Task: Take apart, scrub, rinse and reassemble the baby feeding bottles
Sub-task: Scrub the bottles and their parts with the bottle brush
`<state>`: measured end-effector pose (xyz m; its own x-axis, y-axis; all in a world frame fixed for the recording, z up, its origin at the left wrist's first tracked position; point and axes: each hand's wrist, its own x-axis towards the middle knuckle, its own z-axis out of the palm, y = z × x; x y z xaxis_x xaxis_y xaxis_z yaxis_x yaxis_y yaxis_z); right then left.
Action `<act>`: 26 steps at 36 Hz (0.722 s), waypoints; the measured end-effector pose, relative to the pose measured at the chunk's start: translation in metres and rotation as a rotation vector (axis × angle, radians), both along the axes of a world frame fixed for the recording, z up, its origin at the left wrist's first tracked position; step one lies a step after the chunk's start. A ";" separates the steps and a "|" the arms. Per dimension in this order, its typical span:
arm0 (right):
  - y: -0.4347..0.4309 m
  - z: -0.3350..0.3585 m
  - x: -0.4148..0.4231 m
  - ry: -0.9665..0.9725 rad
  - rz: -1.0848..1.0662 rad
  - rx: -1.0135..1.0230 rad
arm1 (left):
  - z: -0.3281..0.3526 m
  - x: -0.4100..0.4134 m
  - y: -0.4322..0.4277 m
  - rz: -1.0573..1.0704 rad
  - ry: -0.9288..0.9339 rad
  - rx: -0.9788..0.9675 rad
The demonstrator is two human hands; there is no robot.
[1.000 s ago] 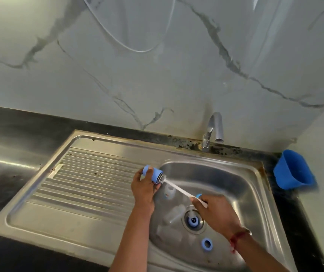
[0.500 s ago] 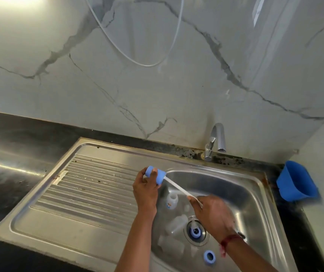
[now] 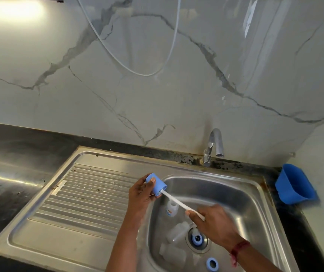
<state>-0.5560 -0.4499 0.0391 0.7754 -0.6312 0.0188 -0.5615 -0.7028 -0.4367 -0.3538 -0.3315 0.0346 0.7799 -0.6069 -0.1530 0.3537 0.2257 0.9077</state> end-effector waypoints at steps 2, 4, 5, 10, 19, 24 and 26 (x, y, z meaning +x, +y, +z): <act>0.001 0.001 -0.001 -0.031 -0.046 0.031 | 0.000 0.000 0.000 -0.003 0.013 -0.019; 0.003 0.001 -0.001 -0.076 -0.086 0.082 | 0.000 0.001 -0.001 -0.004 0.035 -0.053; 0.005 0.000 0.000 -0.106 -0.108 0.101 | 0.001 0.002 -0.003 0.002 0.050 -0.070; 0.009 -0.010 0.011 -0.255 -0.192 0.140 | 0.012 0.006 -0.007 0.075 0.065 -0.118; 0.010 -0.005 0.026 -0.103 -0.190 0.122 | 0.011 0.011 -0.009 0.133 -0.085 -0.021; 0.003 -0.010 0.028 -0.094 -0.150 0.253 | 0.000 0.014 -0.004 0.102 -0.242 0.082; 0.001 -0.009 0.027 -0.076 -0.130 0.283 | 0.002 0.015 -0.004 0.086 -0.245 0.079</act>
